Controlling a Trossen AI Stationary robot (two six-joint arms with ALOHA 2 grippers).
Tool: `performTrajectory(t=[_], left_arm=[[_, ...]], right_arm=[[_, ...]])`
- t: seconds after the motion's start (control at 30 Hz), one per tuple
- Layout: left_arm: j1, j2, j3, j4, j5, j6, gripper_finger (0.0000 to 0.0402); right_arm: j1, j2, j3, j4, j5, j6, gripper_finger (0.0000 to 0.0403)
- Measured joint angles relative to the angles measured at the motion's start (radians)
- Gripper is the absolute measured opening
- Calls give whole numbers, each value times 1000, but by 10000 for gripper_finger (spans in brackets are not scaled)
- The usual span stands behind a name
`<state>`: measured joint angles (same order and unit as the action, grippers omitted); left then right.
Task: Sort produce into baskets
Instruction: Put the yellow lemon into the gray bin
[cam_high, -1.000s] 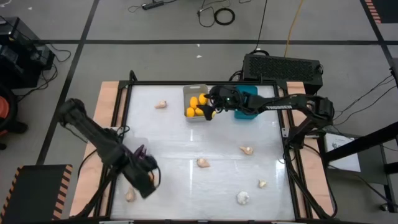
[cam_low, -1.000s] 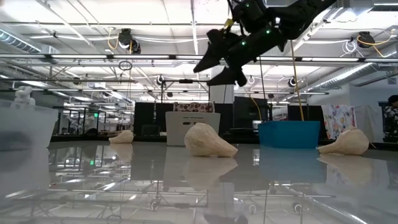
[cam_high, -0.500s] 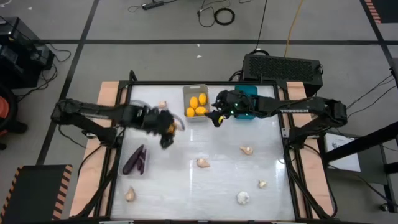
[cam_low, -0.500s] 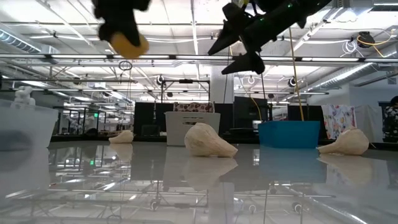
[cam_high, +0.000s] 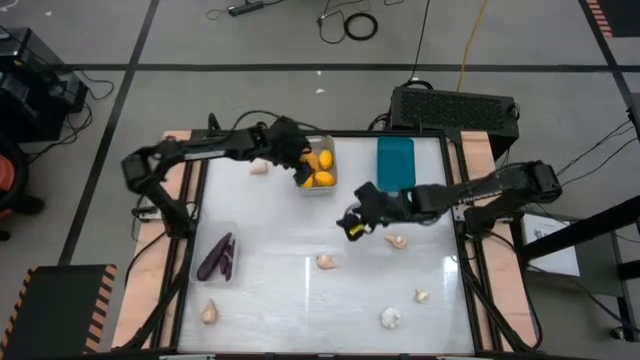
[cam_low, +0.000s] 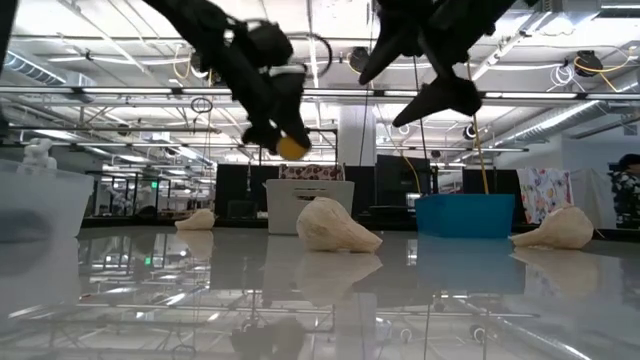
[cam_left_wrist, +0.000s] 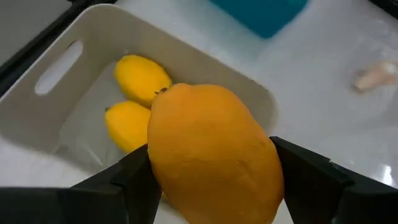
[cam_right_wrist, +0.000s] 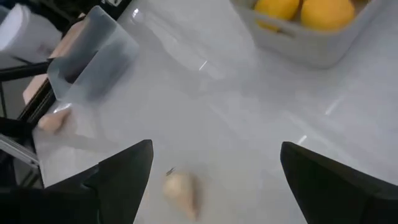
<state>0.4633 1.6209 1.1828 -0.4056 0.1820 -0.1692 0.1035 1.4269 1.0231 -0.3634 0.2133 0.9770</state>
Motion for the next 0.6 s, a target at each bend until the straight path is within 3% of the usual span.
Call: performTrajectory(t=[0.3,0.43,0.6], left_arm=[[64,144,0,235,-45,-7,272],[81,155,0,271,-126,-7,272],[94,156,0,250,-135,-6,272]], right_arm=[[158,5,0,-26,155,254,345],[182,5,0,-24,192,322,345],[187,5,0,-14,210,347,345]])
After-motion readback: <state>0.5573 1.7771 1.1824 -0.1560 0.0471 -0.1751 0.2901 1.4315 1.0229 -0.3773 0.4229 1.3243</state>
